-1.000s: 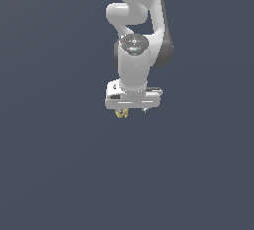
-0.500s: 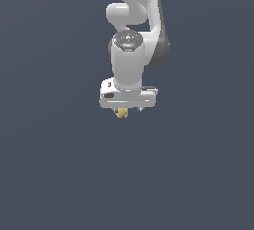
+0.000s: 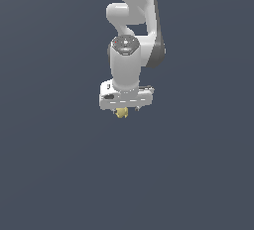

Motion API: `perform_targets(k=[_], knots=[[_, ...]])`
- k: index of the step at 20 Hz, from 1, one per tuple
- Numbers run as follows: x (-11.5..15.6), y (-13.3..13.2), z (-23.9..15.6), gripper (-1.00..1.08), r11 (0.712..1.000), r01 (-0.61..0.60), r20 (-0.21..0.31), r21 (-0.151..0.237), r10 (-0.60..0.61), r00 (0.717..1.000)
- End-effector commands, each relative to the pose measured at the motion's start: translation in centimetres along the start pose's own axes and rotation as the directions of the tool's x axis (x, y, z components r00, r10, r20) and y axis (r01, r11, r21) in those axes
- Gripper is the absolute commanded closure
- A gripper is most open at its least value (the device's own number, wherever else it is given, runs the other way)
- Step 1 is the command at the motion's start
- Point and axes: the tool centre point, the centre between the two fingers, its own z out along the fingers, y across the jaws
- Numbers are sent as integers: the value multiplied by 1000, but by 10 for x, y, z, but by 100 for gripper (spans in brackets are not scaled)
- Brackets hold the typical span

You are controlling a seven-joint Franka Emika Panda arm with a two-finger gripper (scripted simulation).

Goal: Pick up the object and move it to a goal position.

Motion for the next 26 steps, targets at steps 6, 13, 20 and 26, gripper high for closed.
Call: perform_targets(k=[6, 13, 20, 26], knots=[[-26, 6, 27, -92, 989, 150, -2, -2, -150, 989], [-57, 10, 52, -92, 952, 305, -4, -2, -305, 952], [-77, 11, 67, -92, 916, 401, -6, -2, -401, 916], [-85, 11, 73, -92, 900, 436, -7, -2, -436, 900]])
